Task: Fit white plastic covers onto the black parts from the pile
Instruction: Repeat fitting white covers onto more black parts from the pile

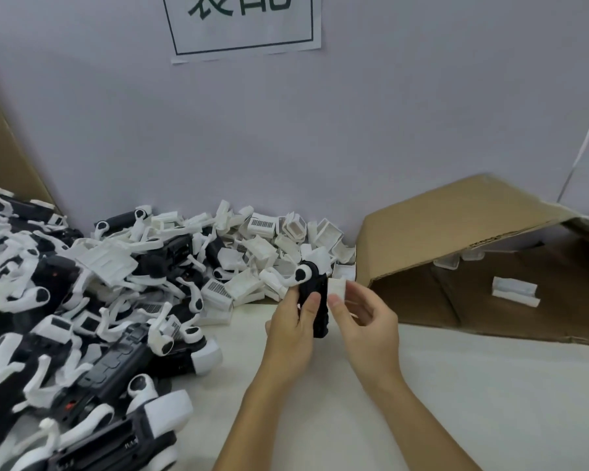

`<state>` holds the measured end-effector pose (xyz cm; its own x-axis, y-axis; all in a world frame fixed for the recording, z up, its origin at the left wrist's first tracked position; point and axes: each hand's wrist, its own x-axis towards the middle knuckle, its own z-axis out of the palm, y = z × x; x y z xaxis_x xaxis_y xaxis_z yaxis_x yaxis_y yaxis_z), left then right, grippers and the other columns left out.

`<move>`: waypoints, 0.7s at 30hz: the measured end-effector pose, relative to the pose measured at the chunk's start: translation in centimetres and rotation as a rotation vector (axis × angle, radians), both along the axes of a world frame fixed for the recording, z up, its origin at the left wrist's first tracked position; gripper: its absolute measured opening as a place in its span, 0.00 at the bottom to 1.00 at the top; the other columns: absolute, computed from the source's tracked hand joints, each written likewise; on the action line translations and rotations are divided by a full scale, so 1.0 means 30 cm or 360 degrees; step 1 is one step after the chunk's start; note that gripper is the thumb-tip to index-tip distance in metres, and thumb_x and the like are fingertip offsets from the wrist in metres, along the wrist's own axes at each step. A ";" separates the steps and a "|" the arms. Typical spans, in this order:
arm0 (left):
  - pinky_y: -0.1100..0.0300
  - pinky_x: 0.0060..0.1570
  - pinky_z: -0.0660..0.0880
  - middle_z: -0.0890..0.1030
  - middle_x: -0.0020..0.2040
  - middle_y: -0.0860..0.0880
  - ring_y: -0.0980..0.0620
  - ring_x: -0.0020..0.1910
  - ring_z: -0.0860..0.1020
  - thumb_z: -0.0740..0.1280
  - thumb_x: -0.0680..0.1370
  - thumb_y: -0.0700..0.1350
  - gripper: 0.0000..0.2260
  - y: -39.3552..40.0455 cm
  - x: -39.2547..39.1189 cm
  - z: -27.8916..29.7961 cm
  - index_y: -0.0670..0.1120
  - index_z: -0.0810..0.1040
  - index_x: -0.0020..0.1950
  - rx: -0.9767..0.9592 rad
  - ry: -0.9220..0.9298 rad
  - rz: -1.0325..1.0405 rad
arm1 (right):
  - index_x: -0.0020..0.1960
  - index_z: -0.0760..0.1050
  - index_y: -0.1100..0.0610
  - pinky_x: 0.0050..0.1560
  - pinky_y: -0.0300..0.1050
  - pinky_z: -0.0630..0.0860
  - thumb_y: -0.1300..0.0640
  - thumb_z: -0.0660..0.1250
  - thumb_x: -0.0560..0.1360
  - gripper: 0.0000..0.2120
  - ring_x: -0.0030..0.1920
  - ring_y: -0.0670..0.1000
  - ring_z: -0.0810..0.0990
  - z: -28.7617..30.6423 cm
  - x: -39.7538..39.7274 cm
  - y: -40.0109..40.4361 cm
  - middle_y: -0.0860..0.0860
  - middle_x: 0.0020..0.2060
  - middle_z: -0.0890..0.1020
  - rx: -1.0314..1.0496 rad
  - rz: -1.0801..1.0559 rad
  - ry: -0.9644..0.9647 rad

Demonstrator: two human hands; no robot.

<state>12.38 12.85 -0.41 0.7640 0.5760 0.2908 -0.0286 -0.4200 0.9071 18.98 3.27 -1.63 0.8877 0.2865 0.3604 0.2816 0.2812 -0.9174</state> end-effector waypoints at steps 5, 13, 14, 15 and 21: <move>0.72 0.41 0.72 0.81 0.44 0.60 0.64 0.41 0.79 0.55 0.86 0.43 0.12 -0.014 0.013 -0.006 0.57 0.75 0.52 -0.0129 -0.0082 -0.0062 | 0.52 0.78 0.41 0.45 0.31 0.77 0.57 0.75 0.74 0.14 0.50 0.41 0.84 -0.005 -0.005 0.003 0.37 0.47 0.85 -0.0068 0.0042 -0.0070; 0.66 0.36 0.71 0.78 0.42 0.49 0.53 0.39 0.72 0.54 0.86 0.44 0.13 -0.023 0.019 -0.001 0.54 0.76 0.52 -0.0250 -0.0127 -0.0132 | 0.52 0.77 0.39 0.44 0.30 0.76 0.57 0.75 0.74 0.15 0.50 0.38 0.82 -0.005 -0.007 0.004 0.34 0.47 0.84 -0.0107 -0.0002 -0.0098; 0.66 0.36 0.71 0.78 0.42 0.48 0.52 0.38 0.72 0.54 0.86 0.45 0.13 -0.023 0.019 -0.001 0.54 0.76 0.52 -0.0249 -0.0127 -0.0129 | 0.52 0.77 0.40 0.44 0.29 0.76 0.57 0.75 0.74 0.14 0.50 0.37 0.82 -0.005 -0.007 0.005 0.35 0.47 0.84 -0.0109 -0.0001 -0.0096; 0.67 0.36 0.71 0.78 0.43 0.49 0.52 0.38 0.72 0.54 0.86 0.45 0.12 -0.022 0.018 -0.002 0.54 0.76 0.52 -0.0244 -0.0128 -0.0123 | 0.53 0.77 0.40 0.44 0.29 0.76 0.56 0.75 0.74 0.14 0.50 0.37 0.82 -0.007 -0.006 0.005 0.37 0.47 0.85 -0.0102 -0.0007 -0.0087; 0.71 0.41 0.72 0.81 0.45 0.56 0.59 0.39 0.76 0.54 0.86 0.46 0.12 -0.016 0.015 -0.006 0.55 0.76 0.56 -0.0198 -0.0116 -0.0076 | 0.55 0.78 0.44 0.45 0.30 0.76 0.57 0.74 0.75 0.13 0.50 0.39 0.83 -0.010 0.004 0.002 0.40 0.46 0.85 -0.0073 -0.0025 -0.0048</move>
<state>12.85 12.36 -0.60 0.7709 0.5745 0.2750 -0.1133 -0.3012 0.9468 19.09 3.32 -1.93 0.8813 0.2894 0.3737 0.3131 0.2347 -0.9203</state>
